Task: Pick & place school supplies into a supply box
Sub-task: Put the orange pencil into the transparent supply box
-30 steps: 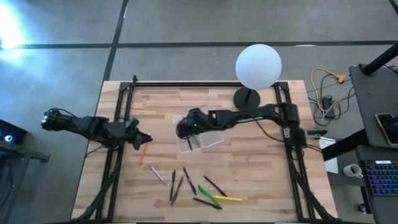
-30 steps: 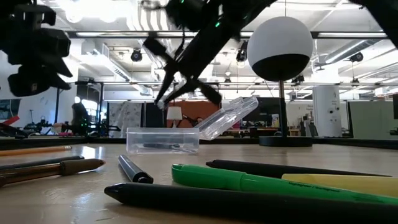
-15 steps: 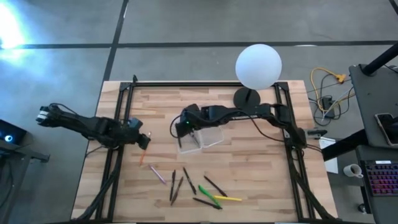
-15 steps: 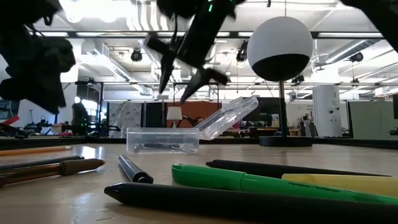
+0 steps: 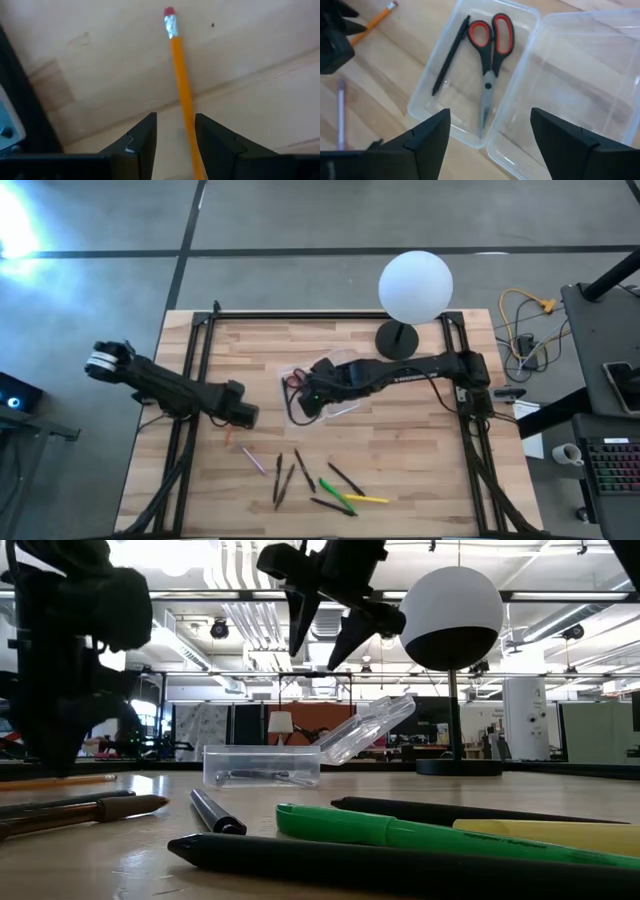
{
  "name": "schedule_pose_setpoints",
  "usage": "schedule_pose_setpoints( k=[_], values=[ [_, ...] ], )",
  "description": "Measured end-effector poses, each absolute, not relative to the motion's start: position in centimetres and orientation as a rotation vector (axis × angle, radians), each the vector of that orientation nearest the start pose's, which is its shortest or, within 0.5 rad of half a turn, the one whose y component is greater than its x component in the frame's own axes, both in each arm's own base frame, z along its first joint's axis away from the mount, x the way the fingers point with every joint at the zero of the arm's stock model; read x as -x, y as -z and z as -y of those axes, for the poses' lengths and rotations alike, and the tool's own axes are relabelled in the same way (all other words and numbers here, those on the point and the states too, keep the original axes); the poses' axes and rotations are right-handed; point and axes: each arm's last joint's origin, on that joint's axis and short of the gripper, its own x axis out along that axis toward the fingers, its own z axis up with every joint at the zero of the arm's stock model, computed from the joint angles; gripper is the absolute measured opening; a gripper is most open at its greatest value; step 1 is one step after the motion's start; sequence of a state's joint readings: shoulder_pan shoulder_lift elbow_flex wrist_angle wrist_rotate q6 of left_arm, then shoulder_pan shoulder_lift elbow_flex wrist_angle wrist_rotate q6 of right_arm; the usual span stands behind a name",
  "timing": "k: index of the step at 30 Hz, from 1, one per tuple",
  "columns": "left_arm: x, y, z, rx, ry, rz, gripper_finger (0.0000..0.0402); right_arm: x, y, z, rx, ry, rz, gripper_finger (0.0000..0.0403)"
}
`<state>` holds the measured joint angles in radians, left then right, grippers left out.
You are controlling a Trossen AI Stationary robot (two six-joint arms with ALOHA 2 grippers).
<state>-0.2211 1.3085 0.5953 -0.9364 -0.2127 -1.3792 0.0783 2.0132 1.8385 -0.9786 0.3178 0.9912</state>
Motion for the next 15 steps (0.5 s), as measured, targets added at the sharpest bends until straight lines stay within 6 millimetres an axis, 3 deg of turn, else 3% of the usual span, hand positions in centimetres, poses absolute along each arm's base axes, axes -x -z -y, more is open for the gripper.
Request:
schedule_pose_setpoints(
  k=[8,15],
  values=[
    [-16.1,-12.5,2.9,0.741,-1.040,-1.284,0.0112,-41.0,-27.3,-5.1,-0.584,0.721,-0.996,0.0246],
    [-16.0,-12.0,2.5,0.787,-1.035,-1.256,0.0023,-38.1,-29.8,-6.9,-0.551,0.799,-0.978,0.0231]
  ],
)
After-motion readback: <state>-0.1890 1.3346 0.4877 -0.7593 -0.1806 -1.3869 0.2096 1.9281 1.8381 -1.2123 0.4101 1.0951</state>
